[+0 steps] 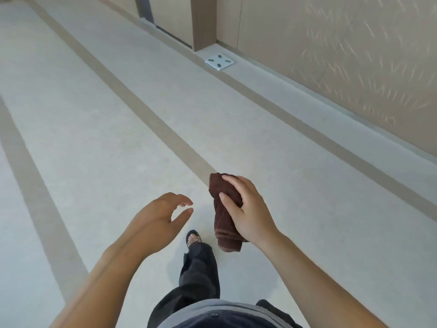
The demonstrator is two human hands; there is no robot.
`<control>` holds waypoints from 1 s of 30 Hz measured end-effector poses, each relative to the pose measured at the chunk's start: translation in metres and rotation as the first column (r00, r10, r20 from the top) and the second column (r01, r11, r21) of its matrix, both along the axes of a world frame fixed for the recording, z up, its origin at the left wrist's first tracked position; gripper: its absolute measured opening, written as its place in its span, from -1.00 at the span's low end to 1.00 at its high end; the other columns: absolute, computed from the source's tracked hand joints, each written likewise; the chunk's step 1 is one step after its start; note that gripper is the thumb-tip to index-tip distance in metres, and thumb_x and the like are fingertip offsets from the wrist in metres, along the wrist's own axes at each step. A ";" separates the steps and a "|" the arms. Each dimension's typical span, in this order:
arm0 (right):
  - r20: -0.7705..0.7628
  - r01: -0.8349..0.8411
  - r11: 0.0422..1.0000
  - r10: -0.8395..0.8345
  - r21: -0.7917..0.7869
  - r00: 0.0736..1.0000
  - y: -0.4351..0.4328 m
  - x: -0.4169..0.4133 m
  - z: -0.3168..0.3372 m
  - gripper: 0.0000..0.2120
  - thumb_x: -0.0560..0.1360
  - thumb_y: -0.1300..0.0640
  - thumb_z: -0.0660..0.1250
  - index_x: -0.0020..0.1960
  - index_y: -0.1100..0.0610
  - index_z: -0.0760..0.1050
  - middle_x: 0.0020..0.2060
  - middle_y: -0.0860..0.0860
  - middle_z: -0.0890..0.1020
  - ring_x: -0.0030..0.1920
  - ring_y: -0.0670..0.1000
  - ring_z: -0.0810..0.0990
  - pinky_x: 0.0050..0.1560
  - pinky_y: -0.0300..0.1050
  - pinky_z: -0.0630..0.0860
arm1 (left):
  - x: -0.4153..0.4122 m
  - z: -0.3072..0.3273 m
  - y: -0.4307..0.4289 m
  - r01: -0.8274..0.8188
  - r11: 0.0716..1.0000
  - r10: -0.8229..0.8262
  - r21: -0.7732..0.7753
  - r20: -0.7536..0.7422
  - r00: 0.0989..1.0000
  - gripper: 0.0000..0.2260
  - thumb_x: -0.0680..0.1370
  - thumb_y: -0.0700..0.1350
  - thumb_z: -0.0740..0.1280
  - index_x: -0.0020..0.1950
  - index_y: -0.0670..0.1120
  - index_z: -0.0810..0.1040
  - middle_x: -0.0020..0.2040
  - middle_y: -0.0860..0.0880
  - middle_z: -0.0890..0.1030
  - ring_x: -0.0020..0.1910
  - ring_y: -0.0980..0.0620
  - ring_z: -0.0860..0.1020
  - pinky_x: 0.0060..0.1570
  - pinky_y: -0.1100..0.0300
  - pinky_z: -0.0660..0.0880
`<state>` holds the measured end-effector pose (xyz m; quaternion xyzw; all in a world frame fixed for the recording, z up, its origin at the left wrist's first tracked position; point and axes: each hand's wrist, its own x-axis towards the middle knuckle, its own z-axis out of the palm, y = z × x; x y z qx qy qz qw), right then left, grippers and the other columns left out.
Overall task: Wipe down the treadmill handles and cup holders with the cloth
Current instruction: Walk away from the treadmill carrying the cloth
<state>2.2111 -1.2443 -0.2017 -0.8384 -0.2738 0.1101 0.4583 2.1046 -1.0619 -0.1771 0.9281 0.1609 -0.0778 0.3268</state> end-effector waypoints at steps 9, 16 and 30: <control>0.104 -0.186 0.981 0.191 -0.063 0.976 0.183 0.184 0.026 -0.63 0.56 -0.02 0.23 0.36 -0.06 0.36 0.28 -0.12 0.40 0.23 -0.14 0.41 0.18 -0.41 0.27 | 0.170 0.015 0.171 -0.059 0.997 0.059 0.057 0.010 0.998 -0.77 0.54 0.15 0.14 0.16 0.20 0.45 0.13 0.23 0.51 0.00 0.16 0.54 0.04 0.10 0.49; 0.047 -0.108 0.993 0.110 -0.044 0.993 0.264 0.313 0.020 -0.64 0.55 0.00 0.25 0.34 -0.06 0.39 0.28 -0.12 0.43 0.24 -0.20 0.40 0.18 -0.51 0.22 | 0.293 0.025 0.256 -0.045 0.997 0.046 0.055 -0.008 0.999 -0.74 0.55 0.12 0.16 0.18 0.13 0.47 0.17 0.16 0.52 0.08 0.11 0.52 0.08 0.07 0.48; 0.037 -0.009 0.997 0.006 0.078 0.999 0.470 0.635 0.022 -0.65 0.55 0.04 0.25 0.33 -0.01 0.39 0.25 -0.11 0.46 0.21 -0.24 0.39 0.14 -0.56 0.21 | 0.637 0.044 0.450 0.040 0.991 -0.041 0.125 0.005 0.999 -0.71 0.55 0.13 0.14 0.22 0.13 0.46 0.20 0.14 0.51 0.12 0.12 0.49 0.13 0.10 0.45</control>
